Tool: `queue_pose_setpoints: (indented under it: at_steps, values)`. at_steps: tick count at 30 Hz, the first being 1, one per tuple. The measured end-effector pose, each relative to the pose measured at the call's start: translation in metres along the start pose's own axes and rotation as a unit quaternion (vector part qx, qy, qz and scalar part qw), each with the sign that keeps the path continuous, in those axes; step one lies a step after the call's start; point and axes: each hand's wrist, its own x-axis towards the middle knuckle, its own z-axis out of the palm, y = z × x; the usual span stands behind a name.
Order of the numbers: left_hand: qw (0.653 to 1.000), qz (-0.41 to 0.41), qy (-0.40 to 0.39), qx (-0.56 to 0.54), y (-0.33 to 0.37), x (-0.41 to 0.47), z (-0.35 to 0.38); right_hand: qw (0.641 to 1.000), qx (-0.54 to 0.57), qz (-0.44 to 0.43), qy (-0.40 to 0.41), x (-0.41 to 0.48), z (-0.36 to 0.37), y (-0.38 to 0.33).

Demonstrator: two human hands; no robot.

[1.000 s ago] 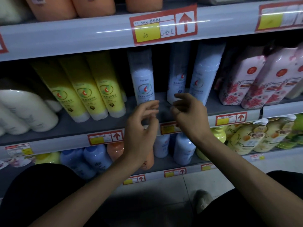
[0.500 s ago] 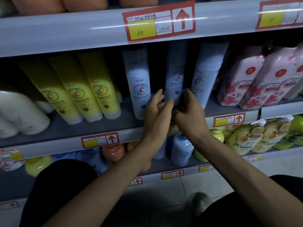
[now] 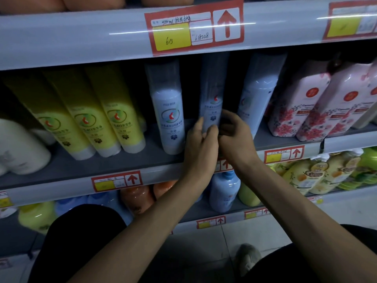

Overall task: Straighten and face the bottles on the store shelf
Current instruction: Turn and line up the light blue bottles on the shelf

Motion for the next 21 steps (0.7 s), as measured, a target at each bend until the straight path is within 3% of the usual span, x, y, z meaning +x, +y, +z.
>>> queue_pose_setpoints:
  at_steps: [21]
  values:
    - [0.998, -0.034, 0.033, -0.041, 0.006, -0.002, 0.002, 0.999, 0.009, -0.022, -0.023, 0.015, 0.01, -0.002]
